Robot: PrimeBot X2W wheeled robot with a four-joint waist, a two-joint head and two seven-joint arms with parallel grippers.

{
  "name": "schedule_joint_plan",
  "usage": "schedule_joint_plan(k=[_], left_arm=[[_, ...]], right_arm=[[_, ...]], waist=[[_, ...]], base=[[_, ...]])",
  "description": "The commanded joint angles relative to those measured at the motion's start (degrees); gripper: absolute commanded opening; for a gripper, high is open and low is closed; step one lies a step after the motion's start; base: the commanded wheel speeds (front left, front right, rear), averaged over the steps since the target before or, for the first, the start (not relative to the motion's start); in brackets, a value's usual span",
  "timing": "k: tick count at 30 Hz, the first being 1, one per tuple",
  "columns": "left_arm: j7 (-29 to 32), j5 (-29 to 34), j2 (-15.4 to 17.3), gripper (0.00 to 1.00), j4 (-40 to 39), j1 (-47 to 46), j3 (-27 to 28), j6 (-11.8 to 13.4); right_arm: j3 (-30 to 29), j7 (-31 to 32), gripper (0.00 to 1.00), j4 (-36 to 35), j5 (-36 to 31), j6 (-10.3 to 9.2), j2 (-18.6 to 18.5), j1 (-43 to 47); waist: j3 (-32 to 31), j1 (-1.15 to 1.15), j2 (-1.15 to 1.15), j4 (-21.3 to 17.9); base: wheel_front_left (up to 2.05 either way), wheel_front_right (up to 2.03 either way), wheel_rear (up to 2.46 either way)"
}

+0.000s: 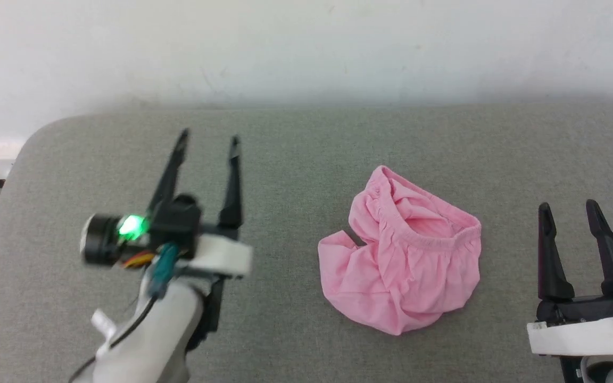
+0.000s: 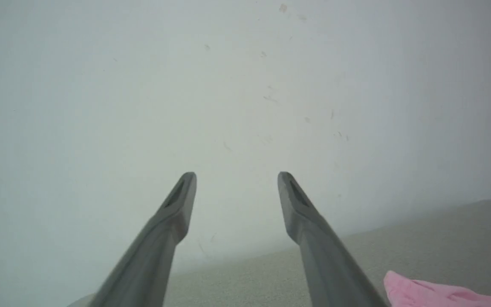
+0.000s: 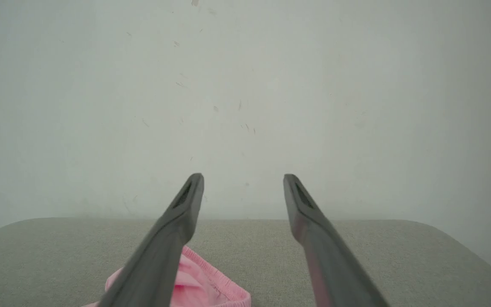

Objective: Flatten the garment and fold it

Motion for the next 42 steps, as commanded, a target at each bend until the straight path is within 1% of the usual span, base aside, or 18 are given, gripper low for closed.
schedule_joint_plan(k=[1,4,5,8,10,13,15,18,23,26,30,33,35,37,39,40,42], left_arm=[[-0.3,1.5,0.0,1.0,-1.6,2.9,2.2,1.1],[-0.3,4.0,-0.6,1.0,-5.0,9.6,8.7,2.1],[-0.3,4.7,-0.9,1.0,-6.1,11.7,10.4,1.7],[-0.3,5.5,-2.8,1.0,-8.6,17.2,15.2,-1.6],[-0.3,7.1,-3.6,1.0,-9.3,19.9,17.1,-4.5],[-0.3,9.0,-5.6,1.0,-9.3,23.2,19.5,-8.1],[-0.3,10.5,-6.8,1.0,-9.1,24.7,20.5,-9.9],[-0.3,12.7,-8.5,1.0,-9.2,26.4,21.9,-11.7],[-0.3,14.9,-10.4,1.0,-8.9,27.6,23.8,-14.0],[-0.3,16.0,-11.1,1.0,-8.8,27.3,24.8,-14.5],[-0.3,17.2,-11.7,1.0,-8.4,26.5,25.8,-14.8],[-0.3,17.8,-11.8,1.0,-8.2,26.0,26.4,-14.9],[-0.3,17.9,-12.0,1.0,-8.0,25.6,26.7,-15.0],[-0.3,18.1,-12.2,1.0,-7.8,25.5,26.8,-15.1],[-0.3,18.2,-12.5,1.0,-7.6,25.4,26.8,-15.2],[-0.3,18.2,-12.7,1.0,-7.5,25.4,26.7,-15.3],[-0.3,18.3,-13.0,1.0,-7.4,25.3,26.7,-15.4]], right_arm=[[-0.2,-0.3,1.0,-0.2,-0.5,-0.11,0.1,0.9],[-0.1,-0.3,1.0,-0.2,-0.8,-0.11,0.1,1.3],[-0.2,-0.3,1.0,-0.1,-0.8,-0.11,0.1,1.4],[-0.1,-0.3,1.0,-0.1,-0.9,-0.11,0.1,2.0],[0.0,-0.3,1.0,0.1,-1.0,-0.11,0.1,2.4],[0.3,-0.3,1.0,0.6,-1.0,-0.11,0.1,3.1],[0.4,-0.3,1.0,0.9,-0.9,-0.11,0.1,3.6],[0.6,-0.3,1.0,1.3,-0.8,-0.11,0.1,4.2],[0.7,-0.3,1.0,1.6,-0.9,-0.11,0.1,4.0],[0.9,-0.3,1.0,0.1,-3.0,-0.11,0.1,2.3],[2.2,-0.3,1.0,-2.6,-5.3,-0.11,-0.4,-3.0],[5.3,-0.3,1.0,-3.6,-4.9,-0.11,-4.1,-8.5],[8.7,-0.3,1.0,-1.7,-2.7,-0.11,-7.4,-11.9],[14.3,-0.3,1.0,2.8,0.3,-0.11,-12.5,-14.9],[21.5,0.0,1.0,8.2,3.2,-0.11,-18.6,-18.7],[24.8,1.0,1.0,10.1,5.2,-0.11,-21.0,-20.8],[31.7,5.7,1.0,13.2,9.4,-0.11,-25.7,-25.7]], waist=[[-0.5,0.0,0.0,0.4],[-0.9,0.0,0.0,0.6],[-1.0,0.0,0.0,0.7],[-1.4,0.0,0.0,0.9],[-1.6,0.0,0.0,1.1],[-2.0,0.0,0.0,1.3],[-2.2,0.0,0.0,1.5],[-2.5,0.0,0.0,1.5],[-2.9,0.0,0.0,1.5],[-2.6,0.0,0.0,1.7],[-1.8,0.0,0.0,1.8],[-0.9,0.0,0.0,1.8],[-0.5,0.0,0.0,1.9],[-0.2,0.0,0.0,2.0],[0.0,0.0,0.0,2.1],[0.2,0.0,0.0,2.2],[0.5,0.0,0.0,2.4]], base=[[0.0,0.0,0.0],[0.0,0.0,0.0],[0.0,0.0,0.0],[0.0,0.0,0.0],[0.0,0.0,0.0],[0.0,0.0,0.0],[0.0,0.0,0.0],[0.0,0.0,0.0],[0.0,0.0,0.0],[0.0,0.0,0.0],[0.0,0.0,0.0],[0.0,0.0,0.0],[0.0,0.0,0.0],[0.0,0.0,0.0],[0.0,0.0,0.0],[0.0,0.0,0.0],[0.0,0.0,0.0]])
